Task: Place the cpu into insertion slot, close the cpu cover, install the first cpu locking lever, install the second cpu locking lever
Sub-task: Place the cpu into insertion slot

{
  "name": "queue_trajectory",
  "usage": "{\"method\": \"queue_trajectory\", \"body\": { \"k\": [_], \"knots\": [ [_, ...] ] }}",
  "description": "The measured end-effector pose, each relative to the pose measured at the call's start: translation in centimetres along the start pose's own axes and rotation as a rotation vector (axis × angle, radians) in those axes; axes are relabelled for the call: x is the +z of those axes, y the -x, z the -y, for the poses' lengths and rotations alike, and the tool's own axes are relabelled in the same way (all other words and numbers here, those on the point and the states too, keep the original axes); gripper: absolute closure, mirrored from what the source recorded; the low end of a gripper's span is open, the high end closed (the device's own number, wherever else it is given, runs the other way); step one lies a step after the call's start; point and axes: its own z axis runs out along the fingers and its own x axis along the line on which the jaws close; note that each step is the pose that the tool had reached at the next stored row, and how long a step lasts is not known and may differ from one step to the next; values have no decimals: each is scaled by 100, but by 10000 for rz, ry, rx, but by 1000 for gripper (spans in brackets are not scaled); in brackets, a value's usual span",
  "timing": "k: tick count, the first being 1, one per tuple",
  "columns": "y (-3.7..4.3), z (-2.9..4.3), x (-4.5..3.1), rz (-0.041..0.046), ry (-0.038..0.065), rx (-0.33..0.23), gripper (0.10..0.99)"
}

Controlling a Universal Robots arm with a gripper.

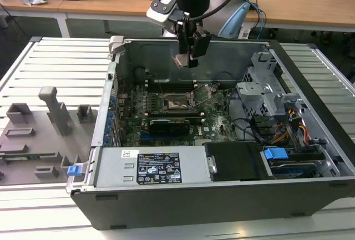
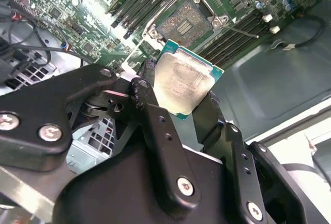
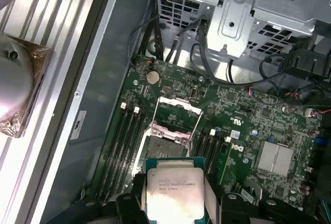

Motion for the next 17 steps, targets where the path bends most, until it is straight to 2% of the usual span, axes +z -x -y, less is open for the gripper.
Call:
{"method": "queue_trajectory", "body": {
  "k": [3,8,12,14,17],
  "knots": [
    [0,0,2,30,6,341,553],
    [0,1,14,120,24,1347,553],
    [0,2,31,169,32,1885,553],
    [-6,4,57,174,35,1948,553],
    [-4,13,163,158,38,1957,553]
  ]
}}
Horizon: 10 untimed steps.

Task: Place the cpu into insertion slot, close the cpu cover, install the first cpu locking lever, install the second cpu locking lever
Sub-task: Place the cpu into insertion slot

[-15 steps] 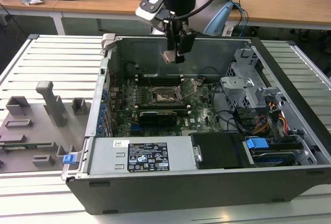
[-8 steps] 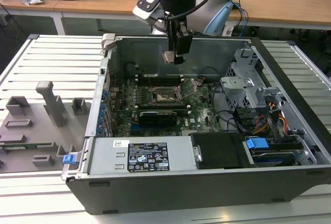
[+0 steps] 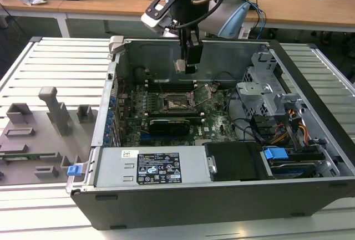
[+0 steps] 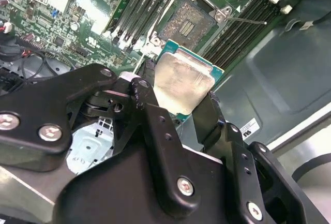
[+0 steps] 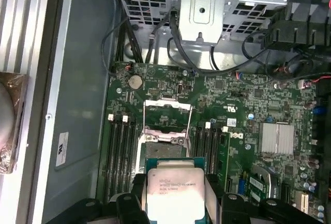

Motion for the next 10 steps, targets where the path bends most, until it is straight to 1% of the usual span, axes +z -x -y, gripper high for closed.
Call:
{"method": "queue_trajectory", "body": {
  "k": [1,3,5,6,8,10],
  "knots": [
    [1,3,35,0,1,0,553],
    [1,7,80,1,1,12,553],
    [2,11,123,27,6,301,553],
    [1,15,162,47,4,543,553],
    [-30,23,218,51,6,568,553],
    [-44,63,269,52,6,568,553]
  ]
}}
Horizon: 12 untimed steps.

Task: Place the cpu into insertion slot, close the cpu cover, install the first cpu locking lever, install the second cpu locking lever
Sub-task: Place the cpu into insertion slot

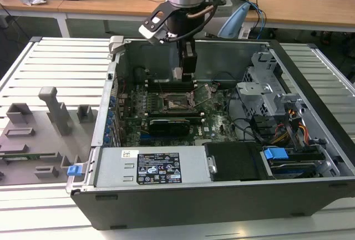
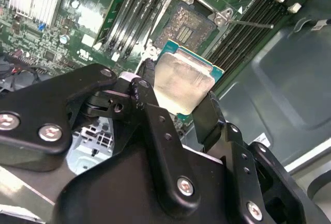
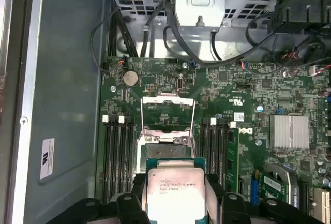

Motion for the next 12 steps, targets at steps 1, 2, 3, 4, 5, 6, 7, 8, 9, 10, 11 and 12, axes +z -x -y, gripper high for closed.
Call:
{"method": "queue_trajectory", "body": {
  "k": [1,2,3,4,5,6,7,8,9,10,11,12],
  "knots": [
    [-1,7,14,0,0,0,553],
    [-3,9,32,1,0,0,553],
    [-15,12,61,2,-1,0,553],
    [-36,15,91,1,-1,1,553],
    [-59,17,125,2,-2,13,553],
    [-69,21,169,9,1,128,553],
    [-69,23,186,15,1,162,553],
    [-69,26,203,17,0,166,553],
    [-68,33,232,17,1,170,553],
    [-68,40,250,17,2,169,553],
    [-68,47,270,17,1,167,553],
    [-68,53,298,17,0,167,553]
  ]
}}
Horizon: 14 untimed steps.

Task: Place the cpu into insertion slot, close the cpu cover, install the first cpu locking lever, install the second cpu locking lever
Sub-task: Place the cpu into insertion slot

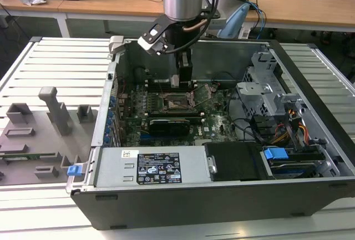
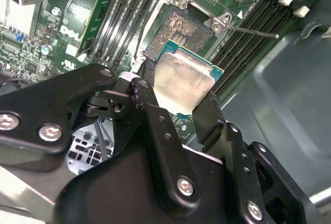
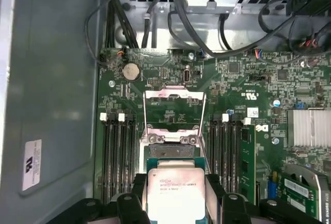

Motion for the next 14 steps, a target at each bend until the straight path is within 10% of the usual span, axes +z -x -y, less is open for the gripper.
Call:
{"method": "queue_trajectory", "body": {
  "k": [5,14],
  "knots": [
    [0,15,129,150,-4,-13,553],
    [2,47,273,123,-3,-10,553]
  ]
}}
